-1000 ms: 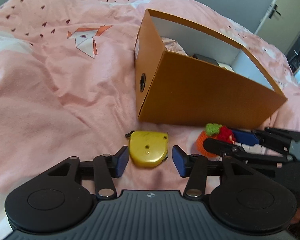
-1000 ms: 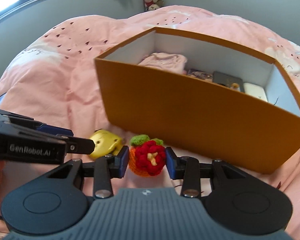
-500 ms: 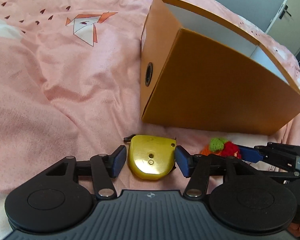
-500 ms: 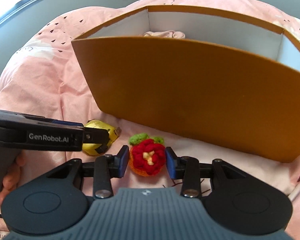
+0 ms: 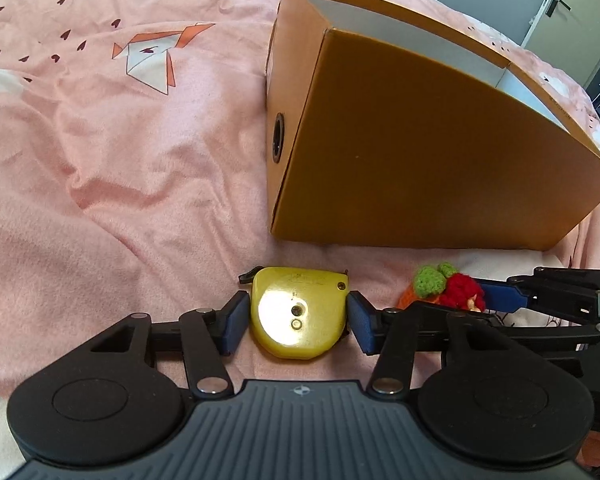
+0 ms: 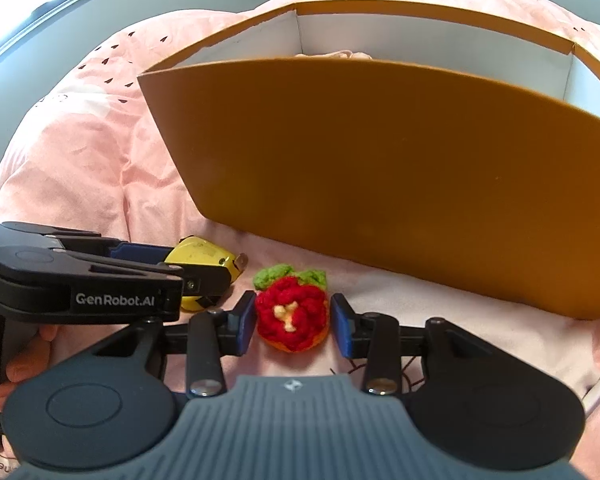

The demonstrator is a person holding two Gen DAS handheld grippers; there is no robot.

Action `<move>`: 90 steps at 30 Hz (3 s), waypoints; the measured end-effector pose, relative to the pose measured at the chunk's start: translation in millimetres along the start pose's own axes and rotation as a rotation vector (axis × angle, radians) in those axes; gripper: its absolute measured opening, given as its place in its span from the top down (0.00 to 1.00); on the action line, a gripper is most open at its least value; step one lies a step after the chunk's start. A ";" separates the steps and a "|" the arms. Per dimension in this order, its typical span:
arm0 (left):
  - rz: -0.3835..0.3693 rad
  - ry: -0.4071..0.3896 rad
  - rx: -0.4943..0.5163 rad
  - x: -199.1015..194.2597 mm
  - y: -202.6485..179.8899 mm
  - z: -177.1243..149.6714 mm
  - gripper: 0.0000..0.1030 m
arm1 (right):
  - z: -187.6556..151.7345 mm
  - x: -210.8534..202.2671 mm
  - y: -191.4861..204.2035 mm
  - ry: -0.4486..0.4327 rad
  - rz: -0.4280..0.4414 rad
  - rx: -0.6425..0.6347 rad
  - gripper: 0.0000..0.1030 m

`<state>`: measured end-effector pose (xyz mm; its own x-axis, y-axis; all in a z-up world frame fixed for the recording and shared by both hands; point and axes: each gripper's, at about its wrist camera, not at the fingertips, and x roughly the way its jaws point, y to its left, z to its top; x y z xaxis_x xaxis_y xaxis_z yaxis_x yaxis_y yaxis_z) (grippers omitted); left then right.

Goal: Organize objects
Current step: 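Grasp the red crochet fruit with the right tool while the left grasps the yellow tape measure, then carry the tape measure and crochet fruit over the orange box with both tools, then release the tape measure into the box with the left tool while the right releases the crochet fruit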

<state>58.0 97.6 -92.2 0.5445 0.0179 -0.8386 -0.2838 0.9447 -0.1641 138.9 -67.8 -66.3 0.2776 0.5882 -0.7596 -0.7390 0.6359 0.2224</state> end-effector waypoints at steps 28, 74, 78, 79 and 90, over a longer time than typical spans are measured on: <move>-0.154 -0.229 0.260 -124.6 -39.8 87.9 0.42 | 74.1 -131.5 2.4 -0.356 0.013 -0.020 0.60; 0.074 0.224 0.443 8.9 -81.9 157.7 0.41 | 101.8 -63.7 -73.1 -0.231 0.020 0.174 0.60; 0.009 0.078 0.369 -24.9 -66.6 157.3 0.43 | 105.6 -61.9 -68.9 -0.218 0.044 0.163 0.60; -0.001 0.041 0.344 -32.9 -61.3 157.9 0.43 | 107.1 -61.0 -67.7 -0.211 0.059 0.163 0.60; 0.064 -0.219 -0.068 -59.1 10.5 130.2 0.44 | 132.5 -23.2 -40.5 -0.027 0.266 0.198 0.60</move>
<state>125.6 149.1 23.3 0.6795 0.1547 -0.7172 -0.3718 0.9153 -0.1547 243.7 -41.1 23.3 0.1092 0.7582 -0.6428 -0.6552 0.5412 0.5271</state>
